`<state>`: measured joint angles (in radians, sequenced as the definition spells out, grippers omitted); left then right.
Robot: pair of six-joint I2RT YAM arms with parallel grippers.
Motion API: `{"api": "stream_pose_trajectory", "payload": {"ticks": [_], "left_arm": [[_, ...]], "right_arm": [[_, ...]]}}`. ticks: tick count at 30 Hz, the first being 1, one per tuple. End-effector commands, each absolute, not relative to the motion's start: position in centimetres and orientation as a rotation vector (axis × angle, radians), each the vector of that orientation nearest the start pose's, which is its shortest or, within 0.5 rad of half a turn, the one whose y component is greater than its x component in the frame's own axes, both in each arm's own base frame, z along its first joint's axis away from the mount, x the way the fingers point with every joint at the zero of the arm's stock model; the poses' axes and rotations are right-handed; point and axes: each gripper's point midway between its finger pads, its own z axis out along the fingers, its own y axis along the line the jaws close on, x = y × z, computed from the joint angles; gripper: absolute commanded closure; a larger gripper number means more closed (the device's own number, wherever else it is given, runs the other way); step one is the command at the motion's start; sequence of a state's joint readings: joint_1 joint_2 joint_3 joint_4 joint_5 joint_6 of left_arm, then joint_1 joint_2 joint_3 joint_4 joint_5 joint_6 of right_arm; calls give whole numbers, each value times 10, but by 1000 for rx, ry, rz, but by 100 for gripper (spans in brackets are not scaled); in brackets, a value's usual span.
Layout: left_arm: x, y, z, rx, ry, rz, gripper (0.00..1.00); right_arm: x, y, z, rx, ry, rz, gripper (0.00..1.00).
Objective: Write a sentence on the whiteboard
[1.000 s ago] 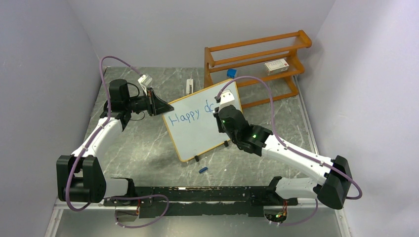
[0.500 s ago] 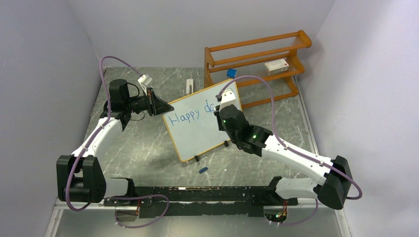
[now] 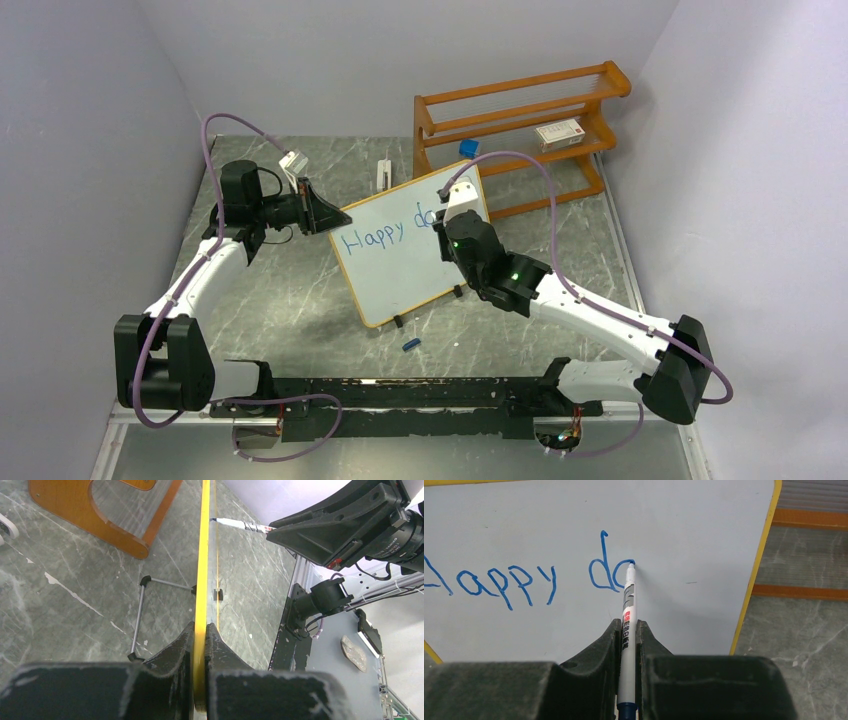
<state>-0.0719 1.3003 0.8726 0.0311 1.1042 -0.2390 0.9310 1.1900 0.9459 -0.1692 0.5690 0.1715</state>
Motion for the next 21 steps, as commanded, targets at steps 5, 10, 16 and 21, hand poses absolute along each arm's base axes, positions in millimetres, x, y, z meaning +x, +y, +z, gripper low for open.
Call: {"api": "stream_pose_trajectory", "payload": {"ticks": [5,10,16,21], "left_arm": [[297,-189,213,609,1890,-1286,95],[297,-189,213,609,1892,-1287,95],[297,-189,213,609,1894,-1287,95],[297,-189,213,609,1893,-1283,95]], "right_arm": [[283,230,215,-363,1926,159,100],[277,227,206,-374,1956,159,100],[277,217,202,-360,1964,117,100],[279,210,217,-299,1920,108,100]]}}
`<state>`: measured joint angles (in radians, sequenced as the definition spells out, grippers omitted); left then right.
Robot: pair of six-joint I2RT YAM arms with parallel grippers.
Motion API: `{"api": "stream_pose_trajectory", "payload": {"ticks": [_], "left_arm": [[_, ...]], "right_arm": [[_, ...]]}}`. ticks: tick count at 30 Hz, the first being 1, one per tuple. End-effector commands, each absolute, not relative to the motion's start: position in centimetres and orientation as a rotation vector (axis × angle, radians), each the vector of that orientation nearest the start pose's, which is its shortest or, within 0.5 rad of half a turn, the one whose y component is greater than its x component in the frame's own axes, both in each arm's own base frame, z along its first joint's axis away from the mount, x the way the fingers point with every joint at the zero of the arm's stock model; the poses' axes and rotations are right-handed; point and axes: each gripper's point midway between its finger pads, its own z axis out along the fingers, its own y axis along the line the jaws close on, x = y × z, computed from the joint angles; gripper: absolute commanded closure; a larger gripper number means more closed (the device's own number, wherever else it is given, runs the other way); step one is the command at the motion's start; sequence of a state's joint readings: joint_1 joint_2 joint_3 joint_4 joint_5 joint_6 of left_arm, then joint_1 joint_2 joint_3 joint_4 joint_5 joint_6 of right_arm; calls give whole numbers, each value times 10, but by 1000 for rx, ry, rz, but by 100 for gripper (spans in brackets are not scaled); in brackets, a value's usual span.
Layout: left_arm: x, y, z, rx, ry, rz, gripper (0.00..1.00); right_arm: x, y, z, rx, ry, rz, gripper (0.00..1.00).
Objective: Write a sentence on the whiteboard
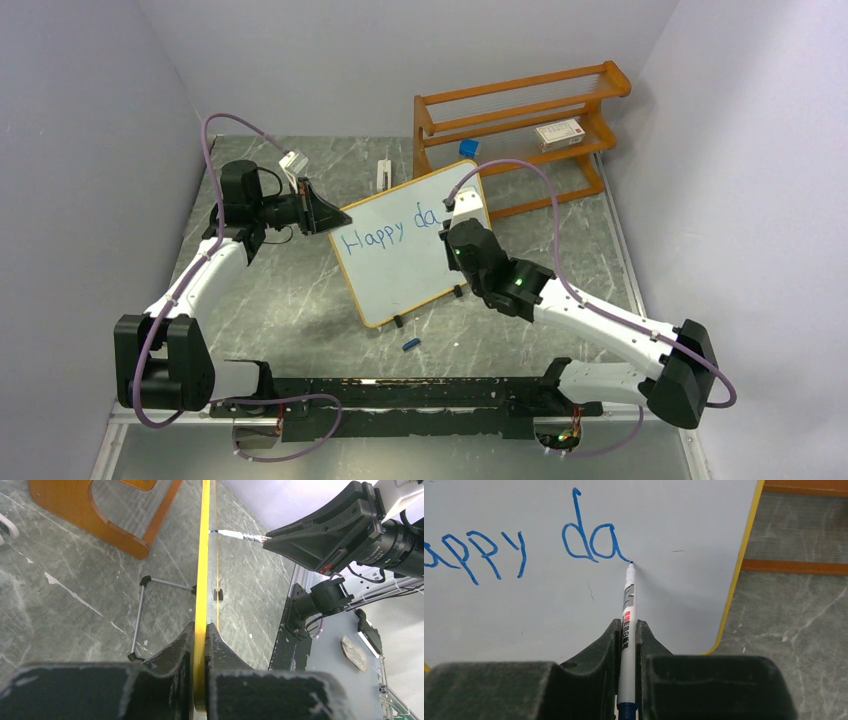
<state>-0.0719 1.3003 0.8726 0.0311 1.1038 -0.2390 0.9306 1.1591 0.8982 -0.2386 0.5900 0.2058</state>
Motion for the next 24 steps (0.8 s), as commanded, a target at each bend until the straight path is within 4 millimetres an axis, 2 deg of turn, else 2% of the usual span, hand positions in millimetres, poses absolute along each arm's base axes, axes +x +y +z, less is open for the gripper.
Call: {"api": "stream_pose_trajectory", "payload": {"ticks": [1,9,24], "left_arm": [[297,-189,213,607,1895,-1284,95],[297,-189,213,609,1894,-1283,95],[296,-190,213,612,1891,-1290,95]], "right_arm": [[280,211,222,-295,1905,123,100],[285,226,237,-329,1856,180,100],[296,232,238,-332,1842,167,100]]}}
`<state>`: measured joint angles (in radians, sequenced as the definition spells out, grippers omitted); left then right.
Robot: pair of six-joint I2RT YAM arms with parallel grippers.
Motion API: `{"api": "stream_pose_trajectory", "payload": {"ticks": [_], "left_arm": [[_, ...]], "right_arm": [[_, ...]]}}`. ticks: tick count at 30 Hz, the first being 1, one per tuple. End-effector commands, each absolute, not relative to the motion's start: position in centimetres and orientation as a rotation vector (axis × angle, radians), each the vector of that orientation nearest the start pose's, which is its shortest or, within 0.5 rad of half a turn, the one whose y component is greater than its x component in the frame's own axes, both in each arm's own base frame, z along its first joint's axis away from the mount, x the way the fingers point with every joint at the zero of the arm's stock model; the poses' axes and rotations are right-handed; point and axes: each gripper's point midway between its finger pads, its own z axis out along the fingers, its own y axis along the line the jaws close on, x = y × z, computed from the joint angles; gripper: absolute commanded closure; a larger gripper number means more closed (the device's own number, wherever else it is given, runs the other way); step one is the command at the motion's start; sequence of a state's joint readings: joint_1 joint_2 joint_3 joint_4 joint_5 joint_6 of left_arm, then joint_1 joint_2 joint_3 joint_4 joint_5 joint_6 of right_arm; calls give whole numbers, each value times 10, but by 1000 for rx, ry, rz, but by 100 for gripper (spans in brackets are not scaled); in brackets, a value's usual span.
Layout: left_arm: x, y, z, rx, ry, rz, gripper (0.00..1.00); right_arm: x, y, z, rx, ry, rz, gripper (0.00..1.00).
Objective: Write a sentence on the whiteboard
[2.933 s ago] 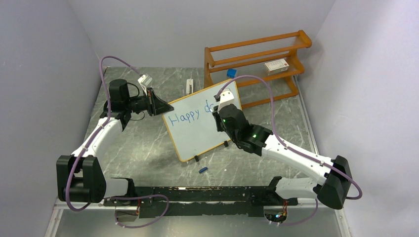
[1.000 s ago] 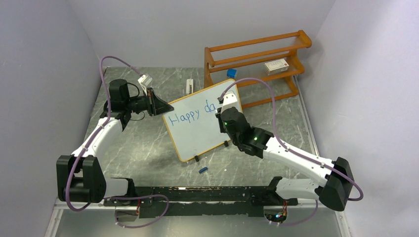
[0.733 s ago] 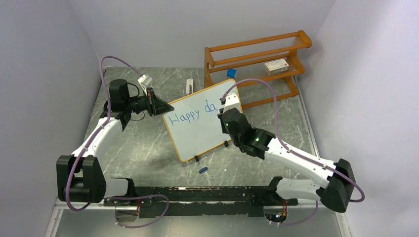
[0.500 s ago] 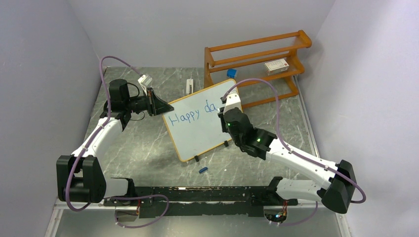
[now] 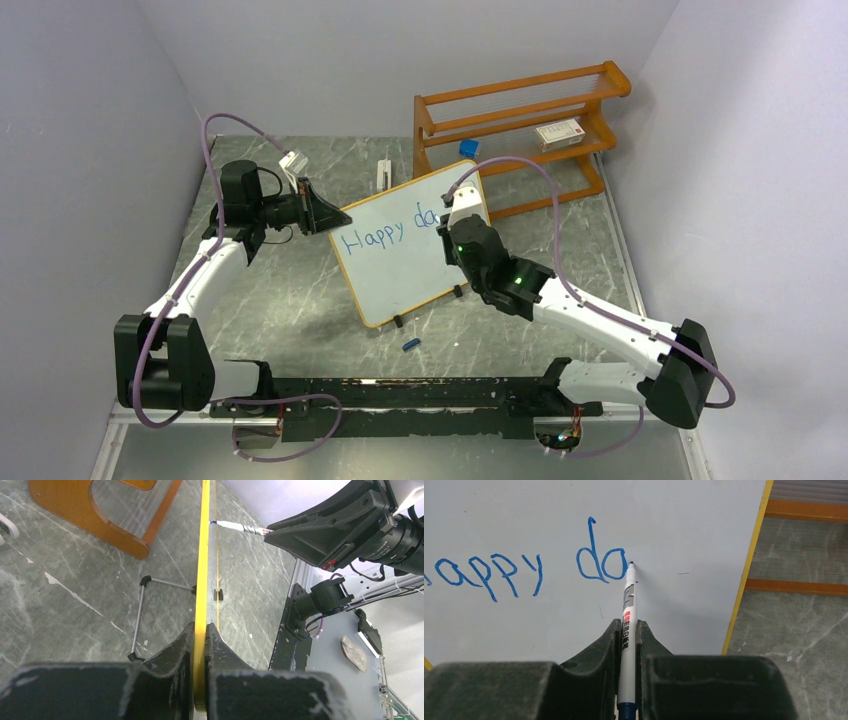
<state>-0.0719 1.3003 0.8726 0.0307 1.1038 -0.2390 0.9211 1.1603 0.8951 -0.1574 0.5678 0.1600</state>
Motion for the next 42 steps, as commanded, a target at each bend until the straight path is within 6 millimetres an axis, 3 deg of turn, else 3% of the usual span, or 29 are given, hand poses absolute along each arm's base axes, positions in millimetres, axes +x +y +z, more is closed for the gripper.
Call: {"api": "stream_pose_trajectory", "payload": {"ticks": [1,8,27,37,42], "left_arm": [[297,-189,213,612,1891,-1289,95],[297,-190,213,610,1892,-1292,95],[297,-189,213,608,1893,-1288,95],[296,-190,213,612,1891,-1291,95],[297,-190,212,611,1894,-1290,95]], "right_arm": [[297,231,238,-326,1842,165,100],[301,228,240,-308,1833,163,100],[284,219,206,-355,1953,155,100],[288,208,203,-348,1960,70,100],[294,206,212,-313,1927,79,100]]}}
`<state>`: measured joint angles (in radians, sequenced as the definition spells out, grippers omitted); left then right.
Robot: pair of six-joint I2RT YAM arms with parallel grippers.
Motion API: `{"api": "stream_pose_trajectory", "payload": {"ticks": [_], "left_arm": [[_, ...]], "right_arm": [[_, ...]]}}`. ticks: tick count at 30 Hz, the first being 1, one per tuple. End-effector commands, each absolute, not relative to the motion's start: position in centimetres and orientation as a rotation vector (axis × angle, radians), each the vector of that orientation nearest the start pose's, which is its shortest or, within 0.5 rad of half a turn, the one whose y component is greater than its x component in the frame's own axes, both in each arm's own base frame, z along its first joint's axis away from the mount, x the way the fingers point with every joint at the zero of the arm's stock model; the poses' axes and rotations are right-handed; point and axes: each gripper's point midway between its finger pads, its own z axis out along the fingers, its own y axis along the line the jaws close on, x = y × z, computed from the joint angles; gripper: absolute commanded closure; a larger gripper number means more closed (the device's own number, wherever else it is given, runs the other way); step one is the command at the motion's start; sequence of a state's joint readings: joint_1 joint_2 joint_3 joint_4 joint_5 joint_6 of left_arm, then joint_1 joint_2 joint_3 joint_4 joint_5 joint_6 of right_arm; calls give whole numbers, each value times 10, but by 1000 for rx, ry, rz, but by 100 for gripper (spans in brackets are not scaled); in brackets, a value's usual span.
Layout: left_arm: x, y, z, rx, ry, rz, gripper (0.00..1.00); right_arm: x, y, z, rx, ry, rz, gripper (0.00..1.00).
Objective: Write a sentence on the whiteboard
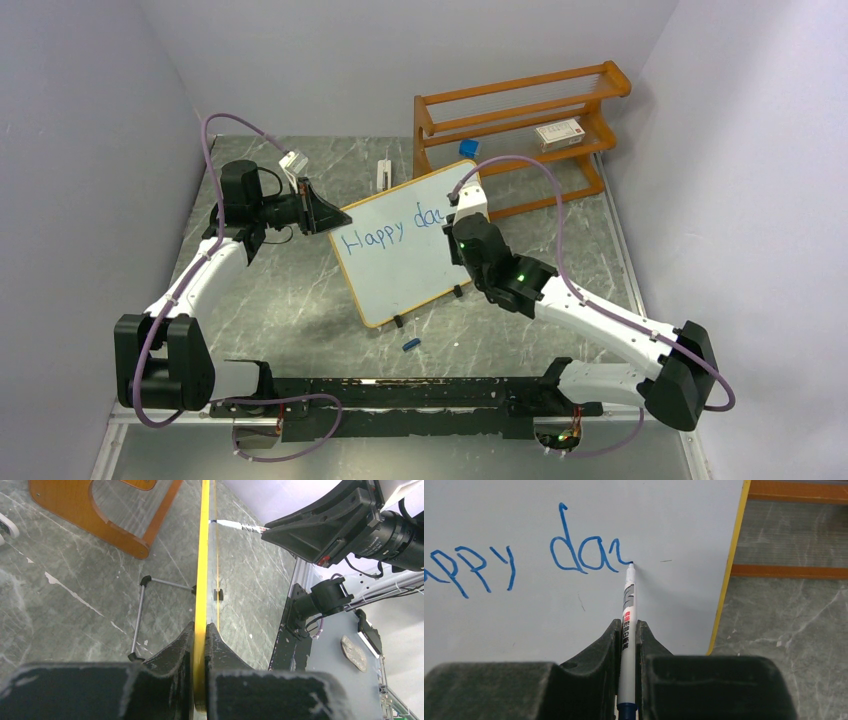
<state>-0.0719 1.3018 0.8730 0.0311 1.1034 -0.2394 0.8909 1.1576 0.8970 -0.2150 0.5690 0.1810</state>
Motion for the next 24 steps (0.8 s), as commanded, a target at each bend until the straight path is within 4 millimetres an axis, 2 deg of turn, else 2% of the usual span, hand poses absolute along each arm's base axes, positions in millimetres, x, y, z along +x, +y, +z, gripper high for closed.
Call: {"api": "stream_pose_trajectory", "payload": {"ticks": [1,12,24], "left_arm": [[297,-189,213,611,1893,-1288,95],[297,-189,213,612,1893,-1288,95],[297,-190,212,610,1894,-1292,95]], "right_arm": [[296,206,215,-309,1917,81,100],[309,214,238,-297,1846,105,100],[314,218,241,-301,1836,127,100]]}}
